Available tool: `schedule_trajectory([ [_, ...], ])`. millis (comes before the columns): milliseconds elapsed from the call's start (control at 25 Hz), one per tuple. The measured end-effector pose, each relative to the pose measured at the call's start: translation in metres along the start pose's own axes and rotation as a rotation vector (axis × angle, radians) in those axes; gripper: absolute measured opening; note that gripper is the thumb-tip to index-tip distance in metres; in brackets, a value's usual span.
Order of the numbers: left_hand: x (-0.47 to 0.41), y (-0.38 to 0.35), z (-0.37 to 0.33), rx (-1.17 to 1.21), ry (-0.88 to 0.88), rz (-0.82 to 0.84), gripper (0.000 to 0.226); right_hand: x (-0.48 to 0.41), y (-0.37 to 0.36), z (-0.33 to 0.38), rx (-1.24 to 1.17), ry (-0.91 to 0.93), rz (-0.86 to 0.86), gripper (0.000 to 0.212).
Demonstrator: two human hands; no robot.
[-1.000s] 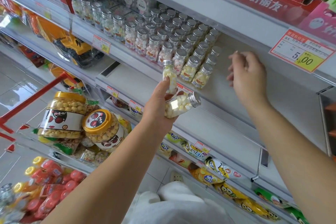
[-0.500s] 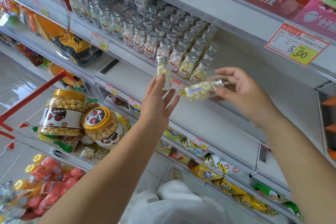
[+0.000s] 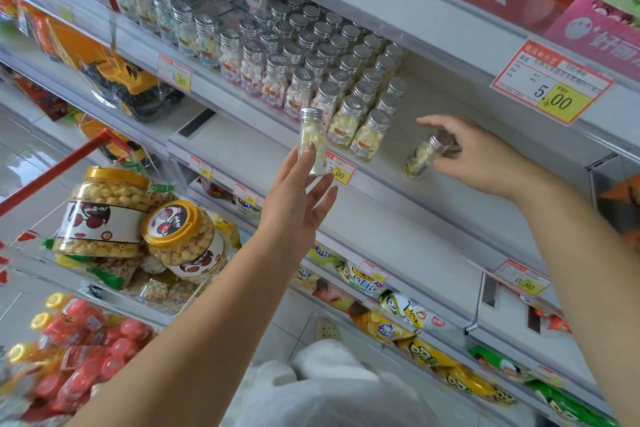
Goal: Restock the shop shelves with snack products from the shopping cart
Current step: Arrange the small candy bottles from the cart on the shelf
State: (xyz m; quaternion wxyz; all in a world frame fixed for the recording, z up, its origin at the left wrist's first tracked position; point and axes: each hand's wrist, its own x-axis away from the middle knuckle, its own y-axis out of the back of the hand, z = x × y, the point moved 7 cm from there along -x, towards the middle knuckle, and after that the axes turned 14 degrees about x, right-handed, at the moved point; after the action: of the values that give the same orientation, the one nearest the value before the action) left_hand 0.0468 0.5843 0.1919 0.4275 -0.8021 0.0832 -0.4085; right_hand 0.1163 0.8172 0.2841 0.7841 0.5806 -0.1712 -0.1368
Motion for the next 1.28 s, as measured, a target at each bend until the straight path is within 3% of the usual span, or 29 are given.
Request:
schedule_trajectory([
  [120, 0.001, 0.0, 0.004, -0.021, 0.024, 0.033, 0.043, 0.01, 0.002, -0.022, -0.164, -0.312, -0.245, 0.038],
  [200, 0.001, 0.002, 0.007, -0.051, 0.042, 0.041, 0.042, 0.013, -0.01, -0.028, -0.358, -0.393, -0.262, 0.033],
  [320, 0.001, 0.003, 0.01, -0.077, 0.066, 0.055, 0.039, 0.003, -0.018, -0.024, -0.554, -0.321, -0.192, 0.017],
  [400, 0.001, 0.002, 0.011, -0.084, 0.076, 0.062, 0.039, -0.002, -0.021, -0.022, -0.624, -0.3, -0.147, 0.024],
  [560, -0.001, 0.001, 0.012, -0.097, 0.084, 0.077, 0.04, 0.002, -0.026, -0.028, -0.666, -0.453, -0.133, 0.013],
  [720, -0.002, 0.001, 0.01, -0.122, 0.092, 0.103, 0.04, -0.011, -0.024, -0.024, -0.787, -0.468, -0.16, 0.013],
  [1000, -0.003, 0.002, 0.005, -0.146, 0.081, 0.133, 0.038, -0.083, -0.008, -0.024, -0.757, -0.448, -0.175, 0.017],
  [1280, -0.002, 0.003, -0.001, -0.252, 0.067, 0.191, 0.057, -0.123, -0.014, -0.005, -0.714, -0.38, -0.1, 0.016],
])
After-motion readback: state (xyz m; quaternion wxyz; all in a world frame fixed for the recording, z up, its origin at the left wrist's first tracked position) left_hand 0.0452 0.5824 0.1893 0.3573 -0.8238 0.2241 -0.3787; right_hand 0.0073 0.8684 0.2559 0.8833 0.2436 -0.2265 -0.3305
